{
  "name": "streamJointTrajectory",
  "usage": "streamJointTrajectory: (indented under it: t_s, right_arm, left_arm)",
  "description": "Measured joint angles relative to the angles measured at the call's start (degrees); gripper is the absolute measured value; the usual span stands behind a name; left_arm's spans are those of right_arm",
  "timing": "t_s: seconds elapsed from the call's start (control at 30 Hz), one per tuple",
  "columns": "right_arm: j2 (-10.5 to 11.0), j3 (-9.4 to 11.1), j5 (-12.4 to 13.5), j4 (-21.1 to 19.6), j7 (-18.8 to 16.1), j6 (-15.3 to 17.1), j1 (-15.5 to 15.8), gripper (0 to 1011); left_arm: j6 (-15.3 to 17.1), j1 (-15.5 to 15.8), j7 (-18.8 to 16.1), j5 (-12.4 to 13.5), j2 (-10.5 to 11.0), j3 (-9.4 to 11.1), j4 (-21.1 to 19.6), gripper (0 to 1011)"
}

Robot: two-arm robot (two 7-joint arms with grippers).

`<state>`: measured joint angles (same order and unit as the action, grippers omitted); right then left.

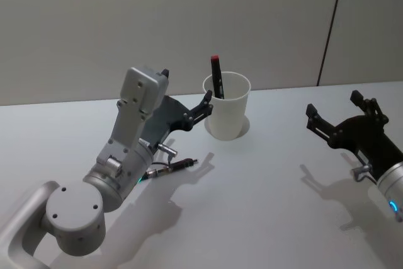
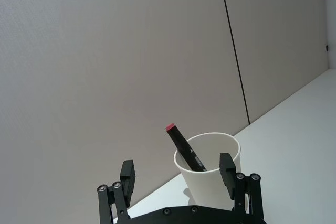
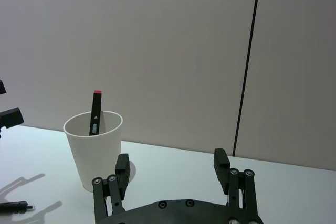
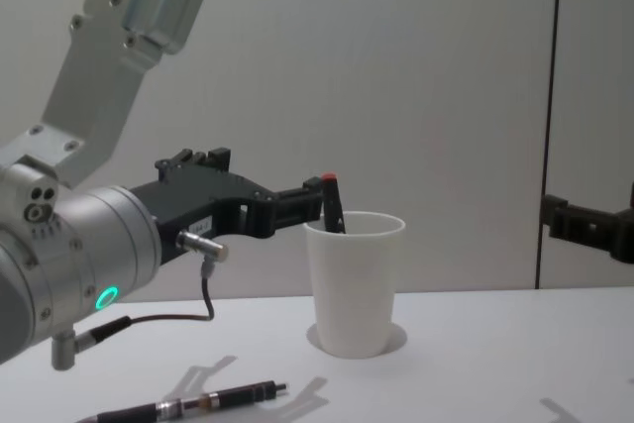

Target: Place the pen into the pen holder.

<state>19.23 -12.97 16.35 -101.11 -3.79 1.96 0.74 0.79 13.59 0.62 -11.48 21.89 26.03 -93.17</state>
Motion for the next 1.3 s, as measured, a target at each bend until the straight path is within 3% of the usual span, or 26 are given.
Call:
streamJointTrajectory:
  t_s: [0.77,1.3]
  right_arm:
    - [0.10,0.03,0.12,-0.12,-0.04,0.01,0.10,1002]
    - [0.10,0.03,0.12,-0.12,-0.03,-0.02,0.10,1002]
  left_arm:
    - [0.09,0.01,0.29,-0.06,-0.01,-0.10,0.02,1001]
    - [1.58,-0.45,4.88,-2.19,1.78,-1.44,-0.62,1001]
